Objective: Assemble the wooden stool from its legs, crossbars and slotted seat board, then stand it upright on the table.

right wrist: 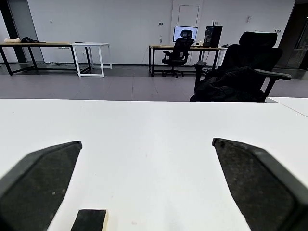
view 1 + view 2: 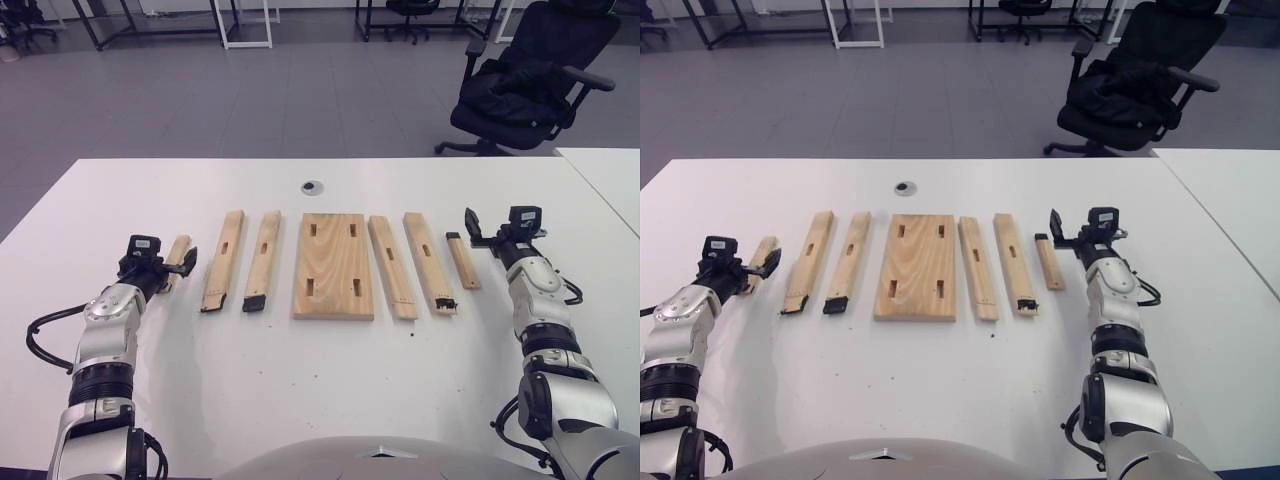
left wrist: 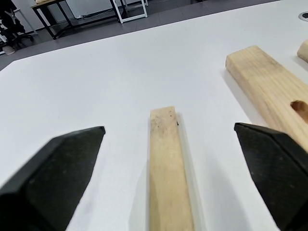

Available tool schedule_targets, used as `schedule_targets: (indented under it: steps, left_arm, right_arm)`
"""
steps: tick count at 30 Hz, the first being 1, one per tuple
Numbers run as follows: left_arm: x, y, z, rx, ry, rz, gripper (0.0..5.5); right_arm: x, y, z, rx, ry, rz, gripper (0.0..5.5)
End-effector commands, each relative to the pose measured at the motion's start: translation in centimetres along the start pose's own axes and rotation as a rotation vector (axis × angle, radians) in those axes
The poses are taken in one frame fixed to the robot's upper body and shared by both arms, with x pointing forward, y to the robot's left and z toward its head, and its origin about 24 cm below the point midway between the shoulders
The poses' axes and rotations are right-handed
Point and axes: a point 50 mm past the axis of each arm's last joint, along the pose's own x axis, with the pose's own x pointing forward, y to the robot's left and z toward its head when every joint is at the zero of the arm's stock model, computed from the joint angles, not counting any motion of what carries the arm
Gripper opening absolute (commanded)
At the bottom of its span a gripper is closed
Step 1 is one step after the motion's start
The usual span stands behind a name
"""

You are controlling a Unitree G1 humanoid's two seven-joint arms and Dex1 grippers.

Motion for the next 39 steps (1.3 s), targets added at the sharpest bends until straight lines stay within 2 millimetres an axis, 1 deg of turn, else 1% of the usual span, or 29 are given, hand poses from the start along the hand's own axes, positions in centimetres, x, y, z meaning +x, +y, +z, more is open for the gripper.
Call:
schedule_targets:
  steps: [1, 5, 7, 8, 10, 13, 16, 19, 20, 23, 25, 27, 28, 30, 32, 34, 36, 37, 39]
  left_arm:
    - [-0.3, 0.4, -1.1, 0.003, 0.069, -0.003, 4.38]
    - [-0.5, 0.2, -2.8, 0.008, 0.148, -0.008, 3.70]
    - [-0.7, 0.3, -3.3, 0.010, 0.163, -0.003, 3.41]
    - [-0.7, 0.4, -3.3, 0.013, 0.160, 0.000, 3.28]
    - [-0.8, 0.4, -3.1, 0.010, 0.147, -0.003, 2.86]
    - [-0.7, 0.1, -2.9, -0.002, 0.136, -0.019, 2.36]
    - [-1.0, -0.2, -3.1, 0.021, 0.156, -0.034, 1.96]
    - [-1.2, -0.5, -3.3, 0.028, 0.172, -0.049, 1.38]
    - [-1.2, -0.5, -3.3, 0.023, 0.172, -0.052, 1.30]
    - [-1.2, -0.4, -2.7, 0.028, 0.145, -0.031, 1.30]
    - [-0.9, 0.0, -1.4, 0.046, 0.074, 0.000, 1.30]
    - [0.2, -0.9, 2.5, -0.050, -0.138, -0.003, 1.30]
    - [0.7, -2.0, 4.5, -0.108, -0.242, -0.042, 1.30]
    - [1.2, -5.8, 8.4, -0.105, -0.424, -0.186, 1.30]
    - [0.9, -9.4, 11.4, -0.057, -0.554, -0.329, 1.30]
    - [0.7, -11.7, 13.3, -0.011, -0.632, -0.414, 1.29]
    - [0.3, -13.4, 14.9, 0.019, -0.705, -0.487, 1.29]
    - [0.1, -14.1, 15.5, 0.035, -0.733, -0.517, 1.29]
    - [-0.1, -15.1, 16.3, 0.091, -0.761, -0.562, 1.29]
  right_arm:
    - [0.3, 0.0, 0.6, -0.015, -0.012, 0.005, 5.07]
    - [0.4, 0.1, 0.6, -0.017, -0.011, 0.006, 5.07]
    - [0.4, 0.2, 0.6, -0.017, -0.011, 0.006, 5.07]
    - [0.4, 0.1, 0.6, -0.017, -0.010, 0.007, 5.07]
    - [0.4, 0.2, 0.5, -0.017, -0.007, 0.009, 5.07]
    - [0.5, 0.4, 0.5, -0.022, -0.006, 0.014, 5.07]
    - [0.5, 0.3, 0.6, -0.030, -0.005, 0.015, 5.07]
    - [0.6, 0.4, 0.7, -0.027, 0.000, 0.025, 5.07]
    - [0.7, 0.5, 0.8, -0.027, -0.001, 0.032, 5.07]
    - [0.9, 0.8, 1.4, -0.008, -0.021, 0.046, 5.07]
    - [1.2, 1.4, 2.0, 0.033, -0.041, 0.081, 5.07]
    - [1.7, 4.4, 4.0, 0.195, -0.109, 0.272, 5.07]
    - [1.8, 5.8, 5.2, 0.280, -0.144, 0.360, 5.07]
    - [2.1, 9.1, 8.0, 0.500, -0.196, 0.509, 5.07]
    - [2.3, 12.6, 10.6, 0.719, -0.200, 0.626, 5.07]
    - [2.0, 16.1, 12.8, 0.854, -0.178, 0.751, 5.07]
    - [1.2, 18.8, 14.2, 0.956, -0.140, 0.858, 5.07]
    - [0.9, 19.6, 14.6, 0.988, -0.124, 0.885, 5.07]
    - [0.4, 20.3, 15.2, 1.088, -0.096, 0.925, 5.07]
